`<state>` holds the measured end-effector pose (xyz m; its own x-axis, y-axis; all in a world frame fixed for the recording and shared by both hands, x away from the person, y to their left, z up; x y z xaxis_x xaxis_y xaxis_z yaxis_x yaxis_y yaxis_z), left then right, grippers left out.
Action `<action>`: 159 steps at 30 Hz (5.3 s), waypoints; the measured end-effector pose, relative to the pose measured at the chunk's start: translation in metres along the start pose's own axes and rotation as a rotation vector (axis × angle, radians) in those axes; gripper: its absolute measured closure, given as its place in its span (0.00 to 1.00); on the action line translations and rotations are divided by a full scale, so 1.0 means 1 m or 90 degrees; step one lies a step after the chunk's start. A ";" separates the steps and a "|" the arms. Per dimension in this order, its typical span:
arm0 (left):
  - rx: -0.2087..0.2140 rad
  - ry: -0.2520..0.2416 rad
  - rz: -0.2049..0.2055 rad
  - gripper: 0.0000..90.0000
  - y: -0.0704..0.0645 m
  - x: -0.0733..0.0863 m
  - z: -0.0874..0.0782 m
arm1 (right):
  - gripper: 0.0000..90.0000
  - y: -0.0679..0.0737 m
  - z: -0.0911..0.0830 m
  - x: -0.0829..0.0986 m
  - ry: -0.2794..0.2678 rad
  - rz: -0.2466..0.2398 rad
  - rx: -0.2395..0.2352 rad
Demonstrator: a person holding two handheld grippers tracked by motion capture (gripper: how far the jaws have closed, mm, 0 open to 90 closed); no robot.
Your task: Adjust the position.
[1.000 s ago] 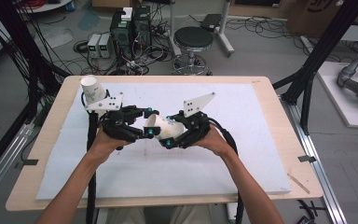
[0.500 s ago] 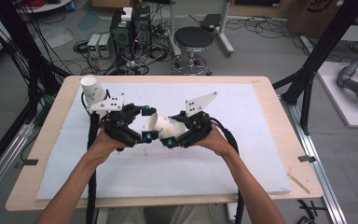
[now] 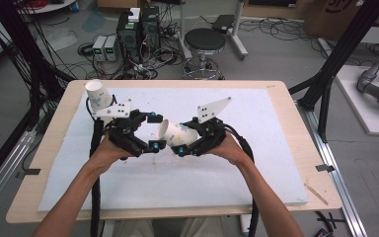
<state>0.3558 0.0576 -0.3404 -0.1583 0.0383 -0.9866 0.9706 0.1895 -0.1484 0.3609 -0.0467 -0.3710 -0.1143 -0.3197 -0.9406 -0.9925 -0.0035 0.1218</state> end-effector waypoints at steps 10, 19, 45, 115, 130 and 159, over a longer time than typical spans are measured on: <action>-0.048 0.165 0.013 0.08 0.002 0.019 -0.015 | 0.37 0.001 -0.001 0.010 0.054 0.003 0.018; -0.051 0.283 0.027 0.11 0.002 0.032 -0.025 | 0.37 0.004 0.007 0.020 0.157 -0.014 0.030; -0.029 0.525 0.063 0.16 0.002 0.070 -0.023 | 0.36 0.006 0.024 0.048 0.398 -0.053 0.045; 0.051 0.587 0.098 0.41 -0.012 0.087 0.003 | 0.16 0.015 0.032 0.026 0.283 -0.067 0.017; 0.051 0.589 0.094 0.41 -0.013 0.089 0.006 | 0.15 0.014 0.025 0.018 0.254 -0.064 0.029; 0.019 0.418 0.037 0.41 -0.013 0.085 -0.003 | 0.15 0.005 -0.008 -0.004 0.152 -0.055 0.066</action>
<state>0.3294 0.0615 -0.4223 -0.1734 0.6400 -0.7485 0.9841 0.1414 -0.1071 0.3567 -0.0534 -0.3639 -0.0279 -0.5368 -0.8433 -0.9986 0.0528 -0.0006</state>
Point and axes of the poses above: each handheld gripper's, and its own axes: z roughly forward along the jaws, x roughly out of its underside, y roughly to its left, the point moved 9 cm from there along z, roughly forward along the jaws, and after that the axes turned 7 degrees about -y, right-handed, at the moved point
